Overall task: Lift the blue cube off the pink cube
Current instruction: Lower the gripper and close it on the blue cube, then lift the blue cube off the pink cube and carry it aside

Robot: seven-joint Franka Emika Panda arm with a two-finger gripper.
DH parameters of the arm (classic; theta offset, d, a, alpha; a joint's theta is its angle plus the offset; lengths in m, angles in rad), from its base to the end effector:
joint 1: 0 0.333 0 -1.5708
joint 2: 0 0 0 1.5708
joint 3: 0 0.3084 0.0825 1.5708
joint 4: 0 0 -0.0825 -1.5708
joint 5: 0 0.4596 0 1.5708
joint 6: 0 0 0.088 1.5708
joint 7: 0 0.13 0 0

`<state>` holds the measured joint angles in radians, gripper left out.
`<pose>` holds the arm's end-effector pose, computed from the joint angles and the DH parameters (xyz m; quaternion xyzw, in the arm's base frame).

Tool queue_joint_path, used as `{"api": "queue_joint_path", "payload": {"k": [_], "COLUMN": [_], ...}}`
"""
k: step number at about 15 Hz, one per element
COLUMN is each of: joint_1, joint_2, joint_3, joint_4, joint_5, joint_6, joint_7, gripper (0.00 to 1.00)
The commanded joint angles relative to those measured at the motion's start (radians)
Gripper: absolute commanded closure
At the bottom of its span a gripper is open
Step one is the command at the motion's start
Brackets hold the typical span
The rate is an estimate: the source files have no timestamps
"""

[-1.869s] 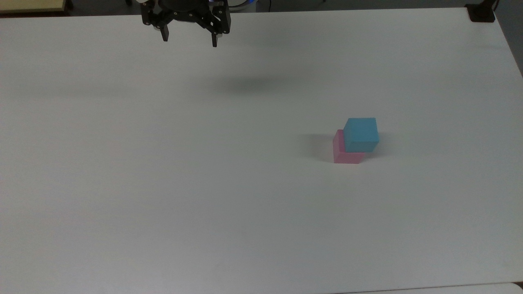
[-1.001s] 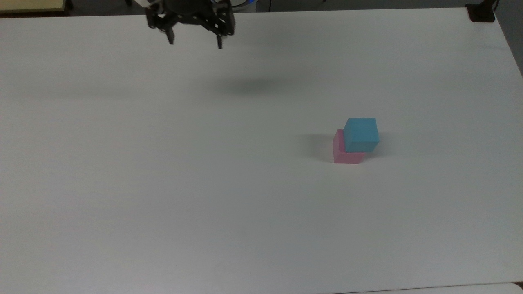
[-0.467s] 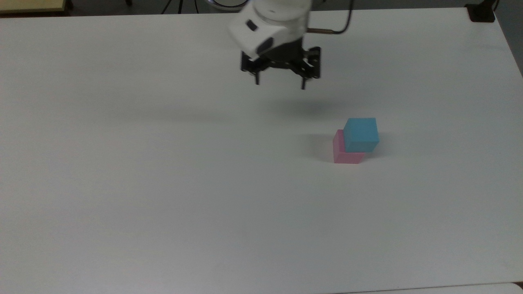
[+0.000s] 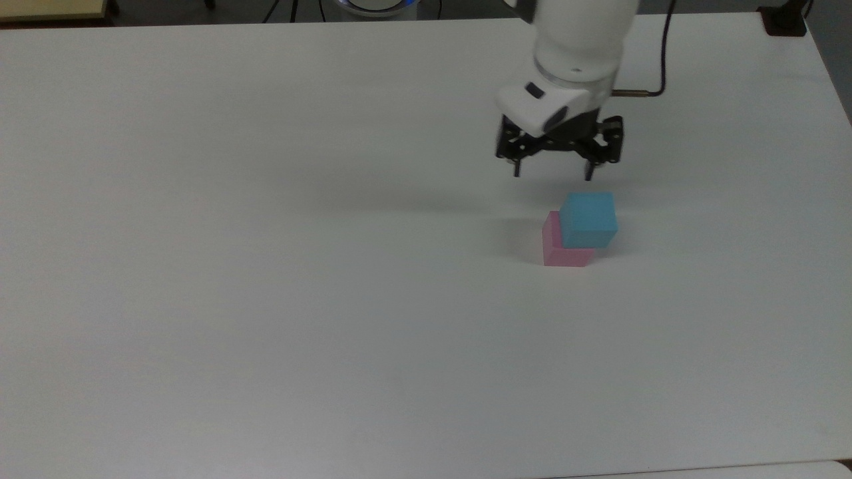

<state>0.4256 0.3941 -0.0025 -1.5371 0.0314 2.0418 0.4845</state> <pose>0.6879 0.3126 0.3817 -0.9977 0.0369 -0.0436 0.0367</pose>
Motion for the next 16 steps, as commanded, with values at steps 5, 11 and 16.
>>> {"api": "queue_joint_path", "payload": {"k": [5, 11, 16], "joint_1": [0.074, 0.081, 0.081], "joint_2": [0.117, 0.131, 0.126], "joint_3": [-0.016, -0.016, -0.016], "joint_4": [0.087, 0.087, 0.091], "joint_5": [-0.031, -0.142, -0.159], "joint_6": [0.113, 0.129, 0.120], "joint_7": [0.065, 0.060, 0.055], "gripper": [0.00, 0.21, 0.64]}}
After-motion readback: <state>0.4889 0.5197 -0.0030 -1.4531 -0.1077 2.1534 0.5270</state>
